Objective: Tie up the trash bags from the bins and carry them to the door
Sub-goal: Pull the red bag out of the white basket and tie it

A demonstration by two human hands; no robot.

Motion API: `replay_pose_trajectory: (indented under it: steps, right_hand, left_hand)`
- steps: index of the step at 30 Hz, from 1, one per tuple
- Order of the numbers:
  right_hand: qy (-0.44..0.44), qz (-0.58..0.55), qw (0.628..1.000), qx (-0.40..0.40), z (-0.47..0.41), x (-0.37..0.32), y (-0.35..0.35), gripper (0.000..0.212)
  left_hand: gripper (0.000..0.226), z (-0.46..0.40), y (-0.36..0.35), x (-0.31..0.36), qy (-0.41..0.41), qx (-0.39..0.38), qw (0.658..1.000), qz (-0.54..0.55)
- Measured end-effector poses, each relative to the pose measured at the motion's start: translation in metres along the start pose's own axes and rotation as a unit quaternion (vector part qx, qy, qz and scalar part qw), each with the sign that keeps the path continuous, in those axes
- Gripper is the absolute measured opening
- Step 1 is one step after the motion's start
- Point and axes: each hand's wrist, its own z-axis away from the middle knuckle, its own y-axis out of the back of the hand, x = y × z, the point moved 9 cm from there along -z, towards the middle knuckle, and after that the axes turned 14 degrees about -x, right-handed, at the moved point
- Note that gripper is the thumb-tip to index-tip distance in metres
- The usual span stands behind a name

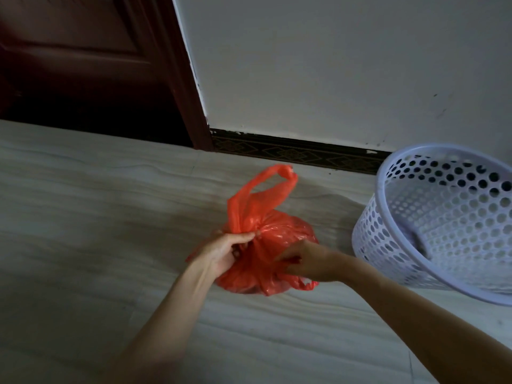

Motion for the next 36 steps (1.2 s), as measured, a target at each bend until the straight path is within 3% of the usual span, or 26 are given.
replay_pose_trajectory:
  steps: [2,4,6,8,10,11,14,16,18,21,25,27,30,33,36]
  right_hand:
    - [-0.031,-0.001,0.998,-0.053,0.001,0.017,-0.007,0.033]
    - [-0.028,-0.086,0.995,-0.041,0.003,0.027,-0.003,0.028]
    - [-0.012,-0.274,0.958,0.080,0.012,0.043,0.020,0.028]
    - [-0.018,-0.439,0.877,0.196,0.025,0.067,0.035,0.029]
    - [-0.012,-0.494,0.836,0.240,0.029,0.077,0.042,0.029]
    - [0.000,-0.492,0.836,0.245,0.027,0.075,0.045,0.029]
    - [0.037,-0.325,0.904,0.276,0.023,0.046,0.058,0.033]
    - [0.045,-0.098,0.952,0.287,0.021,0.020,0.058,0.043]
    - [0.032,0.050,0.967,0.249,0.014,0.011,0.046,0.050]
    - [-0.041,0.128,0.962,0.239,0.018,0.015,0.041,0.040]
    - [0.042,0.165,0.962,0.215,0.010,0.000,0.014,0.023]
    - [0.054,0.144,0.968,0.197,0.004,-0.001,0.004,0.021]
    - [0.048,0.095,0.981,0.164,-0.001,0.008,-0.001,0.033]
    - [0.060,-0.013,0.987,0.146,-0.001,0.016,-0.008,0.038]
    - [0.041,-0.081,0.986,0.137,0.007,0.020,-0.011,0.024]
  left_hand:
    - [0.017,0.003,0.002,0.007,-0.034,0.046,0.996,-0.073]
    - [0.018,0.012,-0.002,0.028,-0.082,0.084,0.961,-0.249]
    - [0.024,0.019,-0.019,0.048,-0.143,0.065,0.880,-0.448]
    - [0.029,0.027,-0.029,0.055,-0.196,0.050,0.792,-0.576]
    - [0.037,0.034,-0.040,0.055,-0.238,0.025,0.707,-0.666]
    - [0.040,0.037,-0.050,0.053,-0.255,0.003,0.666,-0.701]
    - [0.039,0.048,-0.075,0.051,-0.300,-0.031,0.563,-0.769]
    - [0.037,0.049,-0.083,0.048,-0.322,-0.036,0.533,-0.782]
    - [0.033,0.051,-0.086,0.047,-0.345,-0.035,0.513,-0.785]
    - [0.027,0.057,-0.082,0.055,-0.370,0.007,0.522,-0.768]
    - [0.026,0.066,-0.082,0.054,-0.398,0.073,0.576,-0.710]
    - [0.032,0.063,-0.076,0.054,-0.392,0.101,0.635,-0.659]
    - [0.036,0.059,-0.064,0.052,-0.384,0.115,0.709,-0.580]
    - [0.030,0.055,-0.066,0.038,-0.363,0.063,0.750,-0.550]
    - [0.028,0.051,-0.067,0.024,-0.330,0.030,0.771,-0.544]
